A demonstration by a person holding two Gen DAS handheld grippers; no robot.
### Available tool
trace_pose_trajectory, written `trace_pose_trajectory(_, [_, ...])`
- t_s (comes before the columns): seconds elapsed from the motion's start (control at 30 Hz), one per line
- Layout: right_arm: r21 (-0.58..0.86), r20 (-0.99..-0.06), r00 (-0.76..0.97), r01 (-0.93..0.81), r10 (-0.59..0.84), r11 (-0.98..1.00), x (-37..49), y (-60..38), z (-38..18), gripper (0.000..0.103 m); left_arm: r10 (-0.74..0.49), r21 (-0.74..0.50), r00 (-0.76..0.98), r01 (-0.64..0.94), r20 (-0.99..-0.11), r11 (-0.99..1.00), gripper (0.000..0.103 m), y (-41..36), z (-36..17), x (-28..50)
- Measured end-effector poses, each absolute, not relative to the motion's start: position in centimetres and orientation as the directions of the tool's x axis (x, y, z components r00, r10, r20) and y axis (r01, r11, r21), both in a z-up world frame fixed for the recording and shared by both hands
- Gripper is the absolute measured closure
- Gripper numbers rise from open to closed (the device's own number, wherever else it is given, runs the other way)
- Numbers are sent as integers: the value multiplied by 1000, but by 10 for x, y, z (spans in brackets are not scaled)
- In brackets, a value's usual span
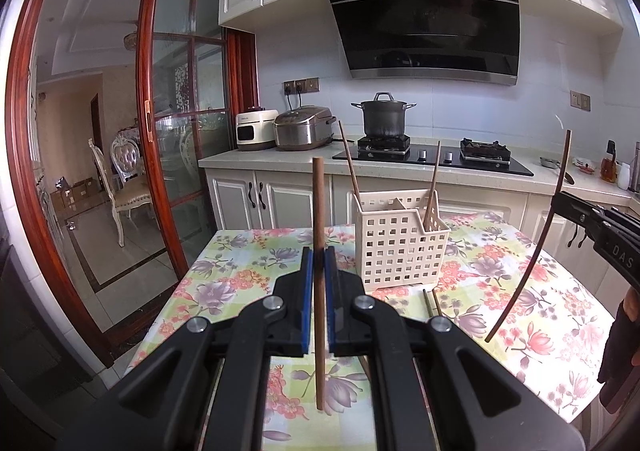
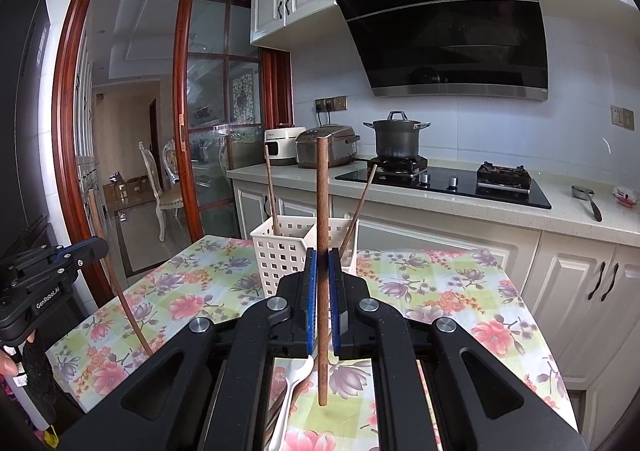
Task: Organize utensils
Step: 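Lower the left tool's chopstick into the white caddy while the right tool lowers its chopstick in too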
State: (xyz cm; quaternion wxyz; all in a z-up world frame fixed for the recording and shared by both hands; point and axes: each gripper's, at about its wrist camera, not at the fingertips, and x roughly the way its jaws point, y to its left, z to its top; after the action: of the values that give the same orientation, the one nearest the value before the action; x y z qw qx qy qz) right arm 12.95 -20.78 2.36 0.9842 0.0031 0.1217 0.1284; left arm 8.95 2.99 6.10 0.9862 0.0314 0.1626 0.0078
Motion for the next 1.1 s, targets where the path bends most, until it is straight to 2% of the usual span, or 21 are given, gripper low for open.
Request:
trace_pose_trajectory(0.33, [12,-230,938,-262,258,965,148,-200,36,97,-57,26,946,68,-318,997,97,31,79,105])
trace_pose_trajectory(0.63, [10,-226,935,-280,275,960,182,-196,55,97,-79,12,934,89,-349,996,97,31,97,146])
trace_pose_trajectory(1.1, [4,-191,944,-274,269,962,252,-183,98,97,-113,37,939,131,-324,991,97,2,175,227])
